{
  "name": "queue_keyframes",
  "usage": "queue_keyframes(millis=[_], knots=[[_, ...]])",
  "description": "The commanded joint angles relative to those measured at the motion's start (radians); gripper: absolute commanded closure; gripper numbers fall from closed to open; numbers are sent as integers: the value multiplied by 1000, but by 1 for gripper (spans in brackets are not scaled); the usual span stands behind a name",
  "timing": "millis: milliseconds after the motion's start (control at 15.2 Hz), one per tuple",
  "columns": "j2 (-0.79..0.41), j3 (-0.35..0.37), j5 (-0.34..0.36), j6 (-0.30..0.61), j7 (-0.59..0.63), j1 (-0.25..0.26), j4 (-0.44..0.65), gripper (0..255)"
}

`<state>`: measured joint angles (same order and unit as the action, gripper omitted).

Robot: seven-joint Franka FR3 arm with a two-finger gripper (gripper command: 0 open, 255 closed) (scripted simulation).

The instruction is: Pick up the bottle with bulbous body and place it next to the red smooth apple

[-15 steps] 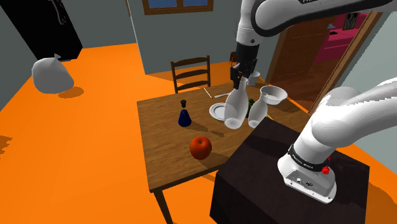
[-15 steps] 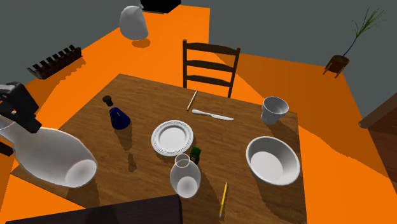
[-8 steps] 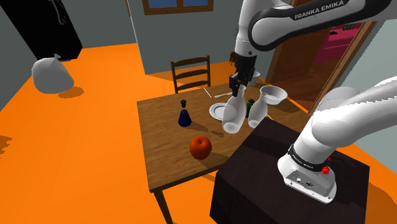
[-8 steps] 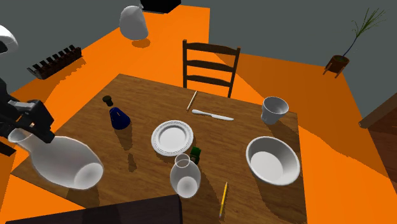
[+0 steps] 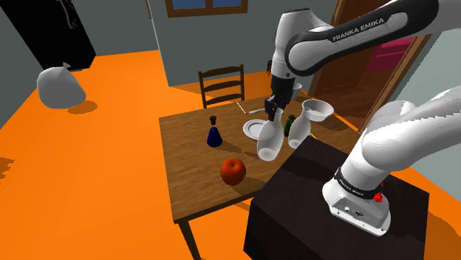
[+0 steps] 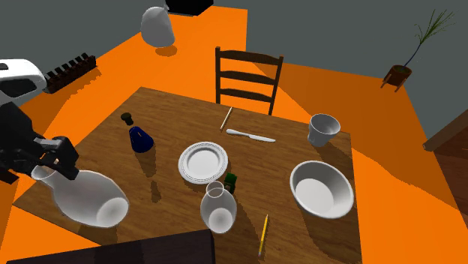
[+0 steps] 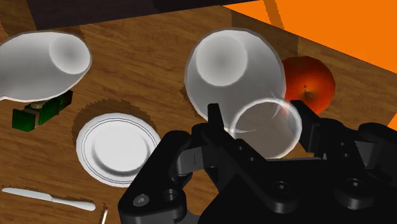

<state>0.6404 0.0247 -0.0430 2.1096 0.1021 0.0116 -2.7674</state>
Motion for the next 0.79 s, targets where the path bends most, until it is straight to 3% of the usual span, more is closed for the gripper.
queue_keyframes(millis=[0, 726], knots=[[-19, 0, -1, 37, -2, 0, -17, 255], [-136, 2, -6, 238, -7, 2, -100, 255]])
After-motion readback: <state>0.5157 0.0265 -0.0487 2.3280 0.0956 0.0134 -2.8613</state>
